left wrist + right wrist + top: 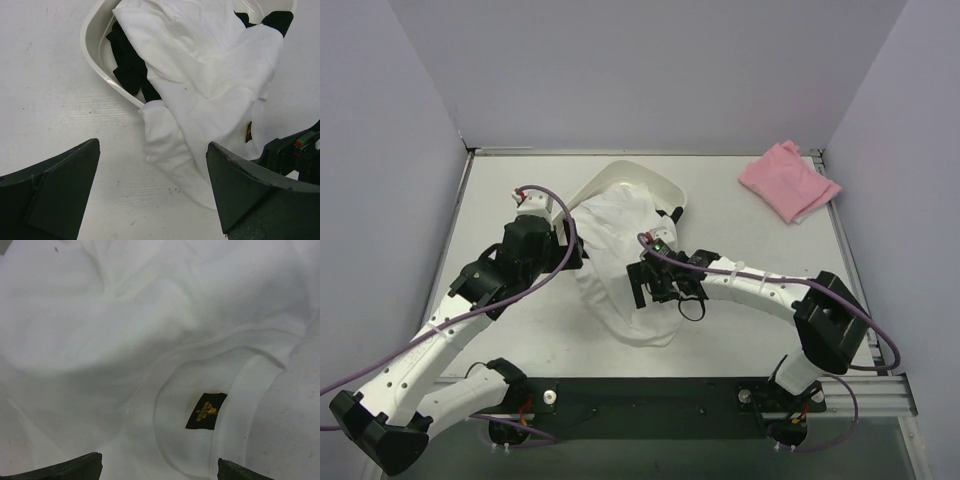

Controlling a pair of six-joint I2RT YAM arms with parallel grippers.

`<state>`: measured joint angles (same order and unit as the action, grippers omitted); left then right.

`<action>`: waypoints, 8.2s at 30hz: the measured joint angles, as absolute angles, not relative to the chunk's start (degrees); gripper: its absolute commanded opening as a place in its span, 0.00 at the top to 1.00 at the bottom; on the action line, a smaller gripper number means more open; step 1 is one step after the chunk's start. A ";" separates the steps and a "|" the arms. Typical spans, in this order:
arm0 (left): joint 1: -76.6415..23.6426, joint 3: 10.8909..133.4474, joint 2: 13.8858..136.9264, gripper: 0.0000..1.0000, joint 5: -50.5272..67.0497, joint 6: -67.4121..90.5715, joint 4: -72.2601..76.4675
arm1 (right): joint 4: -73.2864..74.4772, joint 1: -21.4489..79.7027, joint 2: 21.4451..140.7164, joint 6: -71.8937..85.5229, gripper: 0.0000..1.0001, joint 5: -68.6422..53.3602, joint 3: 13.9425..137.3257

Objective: Fold and stack the t-shirts

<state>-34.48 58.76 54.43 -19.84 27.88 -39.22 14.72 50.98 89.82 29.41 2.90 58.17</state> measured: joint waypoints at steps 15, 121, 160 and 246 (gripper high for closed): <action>-32.93 58.19 53.54 0.02 -20.14 27.94 -40.14 | 4.58 59.02 100.29 33.45 0.32 2.79 57.06; -7.94 98.63 126.06 1.00 -6.09 2.00 -26.50 | 38.46 45.41 60.16 23.27 1.00 22.65 81.32; -13.30 97.84 86.06 0.02 -13.19 18.35 -44.03 | 42.85 50.92 100.05 18.55 1.00 -2.76 135.85; -12.93 58.83 88.97 0.25 -1.04 33.65 -42.65 | 13.02 57.67 63.22 34.52 0.00 8.88 39.42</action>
